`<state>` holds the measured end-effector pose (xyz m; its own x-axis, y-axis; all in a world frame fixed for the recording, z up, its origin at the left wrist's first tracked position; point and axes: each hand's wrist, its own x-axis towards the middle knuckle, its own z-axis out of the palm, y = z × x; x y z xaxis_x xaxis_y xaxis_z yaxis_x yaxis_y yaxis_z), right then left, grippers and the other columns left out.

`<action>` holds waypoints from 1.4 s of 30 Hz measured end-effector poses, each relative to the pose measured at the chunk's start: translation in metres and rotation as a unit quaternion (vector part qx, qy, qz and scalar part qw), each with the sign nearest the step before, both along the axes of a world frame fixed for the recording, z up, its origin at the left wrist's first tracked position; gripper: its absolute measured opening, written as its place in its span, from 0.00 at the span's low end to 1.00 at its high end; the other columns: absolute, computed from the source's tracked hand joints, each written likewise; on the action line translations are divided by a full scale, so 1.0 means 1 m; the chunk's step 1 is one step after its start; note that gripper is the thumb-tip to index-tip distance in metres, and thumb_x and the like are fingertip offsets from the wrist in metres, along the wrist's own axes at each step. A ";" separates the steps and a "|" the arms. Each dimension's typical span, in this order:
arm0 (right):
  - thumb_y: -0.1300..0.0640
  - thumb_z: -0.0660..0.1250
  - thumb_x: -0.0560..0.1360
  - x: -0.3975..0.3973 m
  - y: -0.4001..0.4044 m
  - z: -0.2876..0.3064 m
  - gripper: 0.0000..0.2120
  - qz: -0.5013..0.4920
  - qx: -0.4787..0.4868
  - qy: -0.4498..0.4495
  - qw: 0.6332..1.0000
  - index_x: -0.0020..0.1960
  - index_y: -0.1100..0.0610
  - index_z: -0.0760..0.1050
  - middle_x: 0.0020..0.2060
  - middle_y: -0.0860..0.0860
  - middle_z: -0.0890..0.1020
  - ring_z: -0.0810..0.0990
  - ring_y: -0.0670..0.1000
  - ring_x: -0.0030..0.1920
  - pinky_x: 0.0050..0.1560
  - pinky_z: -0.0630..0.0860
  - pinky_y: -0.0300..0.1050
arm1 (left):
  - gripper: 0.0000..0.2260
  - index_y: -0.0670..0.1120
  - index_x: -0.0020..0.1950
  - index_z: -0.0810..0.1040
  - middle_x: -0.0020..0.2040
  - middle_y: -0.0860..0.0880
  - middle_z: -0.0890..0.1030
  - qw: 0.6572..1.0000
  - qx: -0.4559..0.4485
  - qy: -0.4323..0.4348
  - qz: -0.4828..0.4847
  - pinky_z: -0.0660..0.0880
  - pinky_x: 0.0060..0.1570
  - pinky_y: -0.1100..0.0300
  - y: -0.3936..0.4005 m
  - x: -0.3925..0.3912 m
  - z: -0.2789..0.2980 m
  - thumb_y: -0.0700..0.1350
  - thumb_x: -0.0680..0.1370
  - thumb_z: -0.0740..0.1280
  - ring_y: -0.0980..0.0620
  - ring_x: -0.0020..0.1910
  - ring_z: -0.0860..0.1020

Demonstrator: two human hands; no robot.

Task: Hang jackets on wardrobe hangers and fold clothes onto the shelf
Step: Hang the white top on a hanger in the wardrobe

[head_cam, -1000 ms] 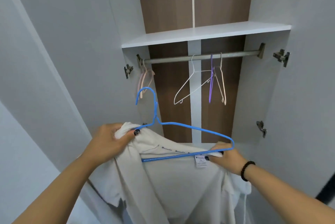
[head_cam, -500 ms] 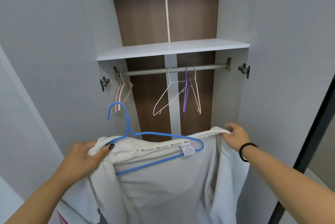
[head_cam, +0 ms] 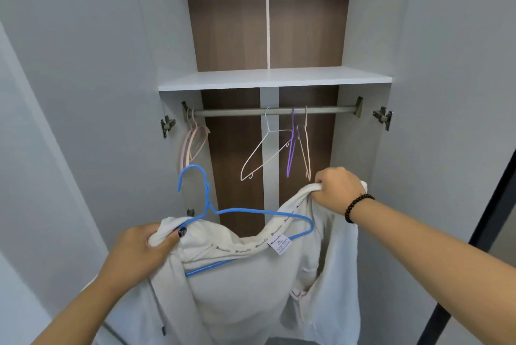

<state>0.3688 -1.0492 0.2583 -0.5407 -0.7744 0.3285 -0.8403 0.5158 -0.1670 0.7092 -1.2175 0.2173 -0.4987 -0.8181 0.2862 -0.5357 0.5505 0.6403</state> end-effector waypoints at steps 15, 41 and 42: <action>0.56 0.60 0.76 0.057 -0.024 0.011 0.06 0.045 -0.038 0.023 0.998 0.47 0.55 0.76 0.39 0.51 0.79 0.73 0.52 0.37 0.29 0.61 0.39 | 0.16 0.49 0.29 0.75 0.21 0.56 0.69 0.999 0.014 -0.018 -0.039 0.64 0.27 0.66 0.019 -0.013 -0.015 0.51 0.75 0.71 0.58 0.23 0.68; 0.54 0.61 0.78 0.141 -0.051 0.015 0.08 0.039 -0.185 -0.154 0.970 0.44 0.58 0.75 0.37 0.52 0.79 0.77 0.50 0.38 0.38 0.75 0.42 | 0.16 0.44 0.31 0.75 0.28 0.49 0.75 0.991 0.081 0.102 0.030 0.67 0.29 0.59 0.030 -0.058 -0.006 0.52 0.75 0.69 0.52 0.30 0.74; 0.55 0.62 0.78 0.143 -0.050 0.015 0.08 0.059 -0.203 -0.191 0.959 0.43 0.57 0.75 0.36 0.50 0.78 0.76 0.48 0.37 0.36 0.72 0.37 | 0.16 0.44 0.31 0.75 0.27 0.49 0.75 0.989 0.089 0.111 0.030 0.66 0.29 0.59 0.027 -0.058 -0.007 0.52 0.74 0.69 0.52 0.29 0.73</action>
<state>0.5121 -1.0988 0.2736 -0.5979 -0.6878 0.4117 -0.7267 0.2482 -0.6406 0.6511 -1.1907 0.2101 -0.3887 -0.8917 0.2321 -0.3989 0.3899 0.8300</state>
